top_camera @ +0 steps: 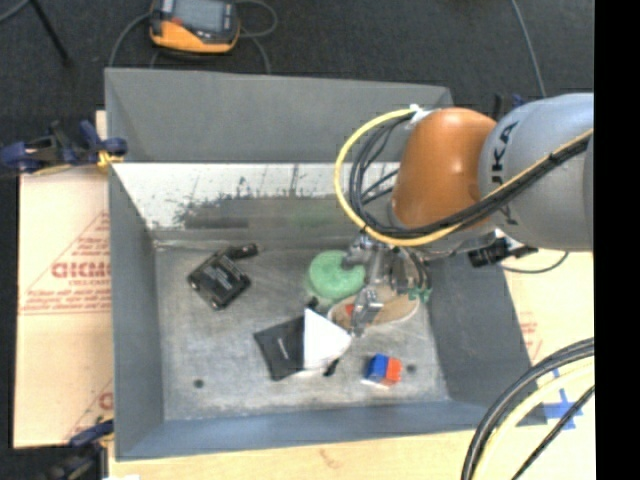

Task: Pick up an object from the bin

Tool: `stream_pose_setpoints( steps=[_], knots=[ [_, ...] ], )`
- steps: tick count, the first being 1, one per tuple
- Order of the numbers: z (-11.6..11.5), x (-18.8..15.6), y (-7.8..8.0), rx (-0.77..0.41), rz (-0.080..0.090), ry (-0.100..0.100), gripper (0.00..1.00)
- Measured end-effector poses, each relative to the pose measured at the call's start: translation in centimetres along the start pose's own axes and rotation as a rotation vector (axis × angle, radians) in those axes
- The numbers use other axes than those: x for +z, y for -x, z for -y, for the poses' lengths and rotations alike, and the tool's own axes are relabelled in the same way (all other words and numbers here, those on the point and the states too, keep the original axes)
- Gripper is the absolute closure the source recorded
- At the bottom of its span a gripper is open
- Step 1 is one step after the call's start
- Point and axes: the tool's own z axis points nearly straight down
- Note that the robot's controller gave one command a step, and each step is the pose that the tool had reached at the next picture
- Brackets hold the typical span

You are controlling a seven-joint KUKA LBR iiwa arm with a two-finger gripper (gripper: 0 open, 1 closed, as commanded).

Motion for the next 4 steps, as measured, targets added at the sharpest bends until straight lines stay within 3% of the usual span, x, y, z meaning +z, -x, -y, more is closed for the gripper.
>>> stream_pose_setpoints(
  steps=[1,2,4],
  knots=[
    [-3.3,6.8,-7.0,0.178,0.002,0.001,0.0],
    [-0.2,7.5,5.2,0.036,0.001,0.012,1.0],
    [-0.3,7.3,5.1,0.035,0.001,0.011,1.0]
  ],
)
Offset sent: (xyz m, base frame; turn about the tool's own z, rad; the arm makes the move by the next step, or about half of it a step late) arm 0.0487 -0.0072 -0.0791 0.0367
